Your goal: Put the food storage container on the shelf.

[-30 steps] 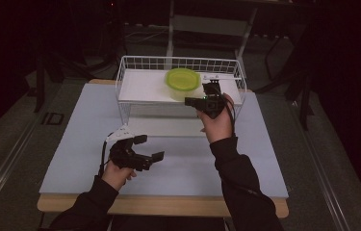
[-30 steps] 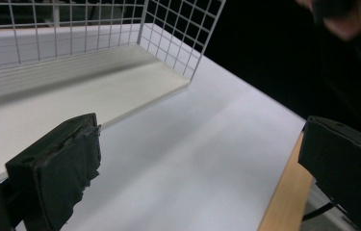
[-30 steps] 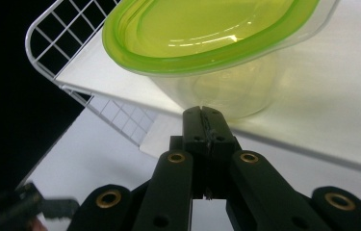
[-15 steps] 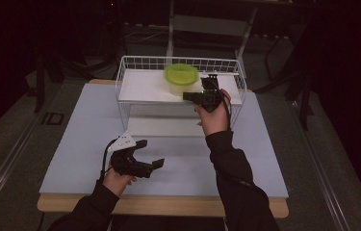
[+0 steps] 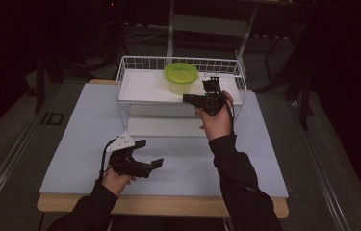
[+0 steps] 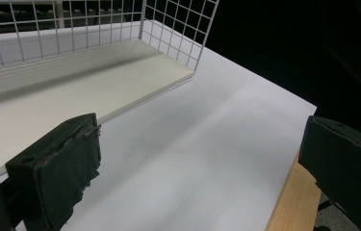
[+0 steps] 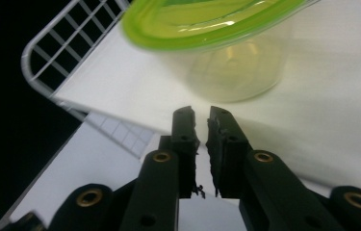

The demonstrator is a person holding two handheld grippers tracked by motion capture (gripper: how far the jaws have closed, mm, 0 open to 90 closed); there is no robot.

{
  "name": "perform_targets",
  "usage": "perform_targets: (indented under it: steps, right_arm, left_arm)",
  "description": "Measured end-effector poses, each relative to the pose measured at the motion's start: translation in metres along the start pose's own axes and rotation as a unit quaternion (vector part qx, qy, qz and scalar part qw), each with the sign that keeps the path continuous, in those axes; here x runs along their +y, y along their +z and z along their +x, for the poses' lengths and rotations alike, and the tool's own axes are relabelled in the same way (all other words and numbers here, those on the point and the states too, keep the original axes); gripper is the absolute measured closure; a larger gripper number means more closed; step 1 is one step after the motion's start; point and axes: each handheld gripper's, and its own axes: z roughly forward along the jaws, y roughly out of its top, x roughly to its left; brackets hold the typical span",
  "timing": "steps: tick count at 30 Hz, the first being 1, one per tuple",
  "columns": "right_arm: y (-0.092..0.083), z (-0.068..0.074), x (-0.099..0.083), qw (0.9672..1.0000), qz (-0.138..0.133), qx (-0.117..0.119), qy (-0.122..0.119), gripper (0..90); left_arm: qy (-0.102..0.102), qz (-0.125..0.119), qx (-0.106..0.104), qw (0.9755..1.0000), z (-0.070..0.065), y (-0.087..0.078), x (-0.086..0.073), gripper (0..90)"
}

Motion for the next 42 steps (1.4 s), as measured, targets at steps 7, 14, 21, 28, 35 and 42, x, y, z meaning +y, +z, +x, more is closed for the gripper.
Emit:
perform_targets:
  steps: [7, 14, 21, 28, 35, 42]
  right_arm:
    - [-0.020, 0.015, -0.015, 0.9987, -0.006, 0.017, -0.048, 55.5]
    - [-0.028, 0.024, -0.040, 0.9952, 0.001, 0.037, -0.091, 34.6]
    - [-0.037, 0.020, -0.070, 0.9930, -0.001, 0.057, -0.103, 25.8]
    - [-0.042, 0.012, -0.097, 0.9898, 0.010, 0.056, -0.131, 20.9]
    - [-0.041, -0.008, -0.126, 0.9905, 0.016, 0.048, -0.128, 19.3]
    - [-0.046, -0.027, -0.150, 0.9911, 0.023, 0.039, -0.125, 19.4]
  left_arm:
    - [0.009, -0.003, 0.001, 1.0000, -0.005, 0.000, 0.001, 2.0]
    - [0.008, -0.010, -0.004, 0.9999, -0.009, -0.004, 0.002, 2.0]
    - [0.012, -0.007, -0.005, 0.9999, -0.011, -0.010, 0.000, 2.0]
    - [0.019, 0.000, -0.008, 0.9998, -0.013, -0.014, -0.004, 2.0]
    - [0.024, 0.008, -0.009, 0.9996, -0.012, -0.010, -0.008, 2.0]
    - [0.023, 0.016, -0.011, 0.9995, -0.011, -0.006, -0.012, 2.1]
